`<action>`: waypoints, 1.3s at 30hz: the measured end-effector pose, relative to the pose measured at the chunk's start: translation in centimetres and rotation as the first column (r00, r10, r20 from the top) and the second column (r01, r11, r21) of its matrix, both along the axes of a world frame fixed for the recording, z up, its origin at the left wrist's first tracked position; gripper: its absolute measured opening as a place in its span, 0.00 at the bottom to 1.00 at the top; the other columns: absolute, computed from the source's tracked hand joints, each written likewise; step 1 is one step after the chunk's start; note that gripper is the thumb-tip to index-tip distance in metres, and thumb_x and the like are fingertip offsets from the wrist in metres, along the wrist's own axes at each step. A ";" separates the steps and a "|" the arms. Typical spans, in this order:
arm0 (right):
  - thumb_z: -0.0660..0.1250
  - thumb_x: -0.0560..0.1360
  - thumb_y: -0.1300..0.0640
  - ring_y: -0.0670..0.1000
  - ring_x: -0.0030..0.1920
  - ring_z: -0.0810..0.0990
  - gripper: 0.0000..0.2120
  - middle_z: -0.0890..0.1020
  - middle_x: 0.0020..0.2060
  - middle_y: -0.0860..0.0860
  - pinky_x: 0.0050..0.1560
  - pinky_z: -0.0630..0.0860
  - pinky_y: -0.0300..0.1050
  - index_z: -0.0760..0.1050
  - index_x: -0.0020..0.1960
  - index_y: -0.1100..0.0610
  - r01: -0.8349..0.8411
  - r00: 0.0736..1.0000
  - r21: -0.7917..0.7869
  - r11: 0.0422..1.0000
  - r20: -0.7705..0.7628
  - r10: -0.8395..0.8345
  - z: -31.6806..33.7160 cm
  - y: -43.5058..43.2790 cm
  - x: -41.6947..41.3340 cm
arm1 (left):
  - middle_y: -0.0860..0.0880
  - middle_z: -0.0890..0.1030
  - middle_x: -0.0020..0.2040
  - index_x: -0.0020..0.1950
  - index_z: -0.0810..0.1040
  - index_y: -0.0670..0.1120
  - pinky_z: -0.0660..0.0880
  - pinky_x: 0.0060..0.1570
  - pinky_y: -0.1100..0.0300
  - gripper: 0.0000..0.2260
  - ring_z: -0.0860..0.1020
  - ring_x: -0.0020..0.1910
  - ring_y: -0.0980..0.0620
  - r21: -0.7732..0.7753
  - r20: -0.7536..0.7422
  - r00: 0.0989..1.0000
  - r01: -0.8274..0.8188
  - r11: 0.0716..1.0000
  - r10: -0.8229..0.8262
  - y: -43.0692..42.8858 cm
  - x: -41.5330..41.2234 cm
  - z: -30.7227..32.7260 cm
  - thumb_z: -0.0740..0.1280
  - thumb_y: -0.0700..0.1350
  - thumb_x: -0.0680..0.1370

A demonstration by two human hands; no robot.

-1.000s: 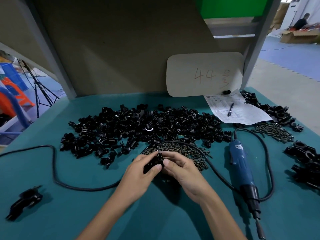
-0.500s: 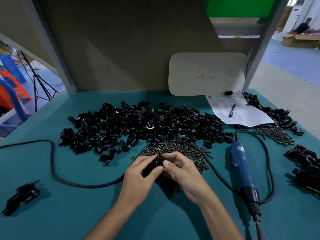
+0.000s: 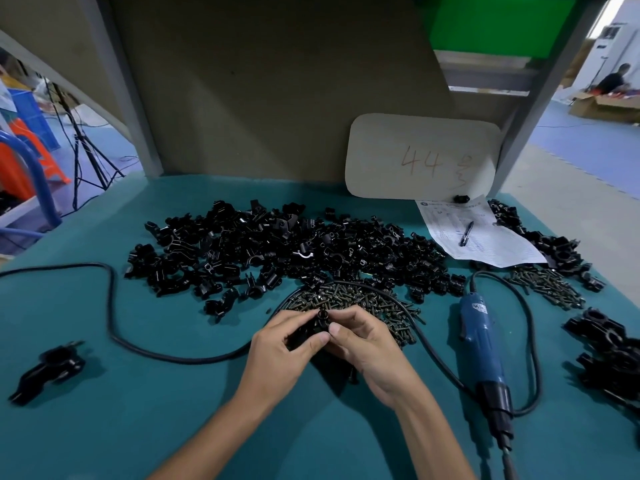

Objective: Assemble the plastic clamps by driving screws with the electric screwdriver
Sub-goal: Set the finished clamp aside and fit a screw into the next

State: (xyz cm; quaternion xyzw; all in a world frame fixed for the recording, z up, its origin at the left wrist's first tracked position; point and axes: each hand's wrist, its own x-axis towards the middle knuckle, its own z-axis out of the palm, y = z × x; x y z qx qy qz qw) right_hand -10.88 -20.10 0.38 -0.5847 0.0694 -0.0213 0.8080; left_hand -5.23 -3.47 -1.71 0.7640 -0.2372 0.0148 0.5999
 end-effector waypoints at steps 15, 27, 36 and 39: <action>0.68 0.79 0.68 0.50 0.50 0.83 0.07 0.83 0.46 0.51 0.54 0.80 0.43 0.81 0.54 0.59 0.001 1.000 -0.010 1.000 -0.022 -0.001 -0.2 -0.2 -0.1 | 0.60 0.81 0.53 0.63 0.83 0.53 0.77 0.53 0.66 0.19 0.81 0.56 0.57 0.001 0.034 0.999 -0.011 1.000 0.011 0.1 -0.2 -0.1 0.76 0.53 0.73; 0.65 0.82 0.67 0.53 0.50 0.83 0.07 0.83 0.47 0.56 0.55 0.82 0.49 0.79 0.58 0.61 0.020 0.999 -0.134 0.991 -0.044 -0.026 0.4 0.2 -0.3 | 0.60 0.81 0.54 0.63 0.83 0.53 0.79 0.53 0.58 0.18 0.81 0.56 0.55 0.025 0.049 0.999 0.008 1.000 -0.009 0.0 -0.2 -0.2 0.76 0.54 0.74; 0.66 0.82 0.66 0.45 0.43 0.83 0.06 0.82 0.41 0.52 0.48 0.80 0.39 0.79 0.56 0.61 0.035 0.998 -0.159 0.987 -0.052 -0.044 1.0 0.3 -0.3 | 0.59 0.81 0.52 0.64 0.82 0.54 0.77 0.52 0.64 0.19 0.81 0.54 0.56 0.045 0.052 0.999 0.002 0.999 -0.004 0.0 -0.2 0.0 0.76 0.54 0.74; 0.65 0.82 0.65 0.46 0.44 0.83 0.05 0.82 0.44 0.54 0.48 0.80 0.39 0.79 0.56 0.62 0.035 0.997 -0.167 0.985 -0.063 -0.046 1.2 0.5 -0.3 | 0.60 0.81 0.52 0.64 0.83 0.52 0.78 0.51 0.64 0.19 0.81 0.54 0.56 0.043 0.054 0.999 -0.010 0.999 0.008 0.1 -0.1 -0.1 0.76 0.52 0.74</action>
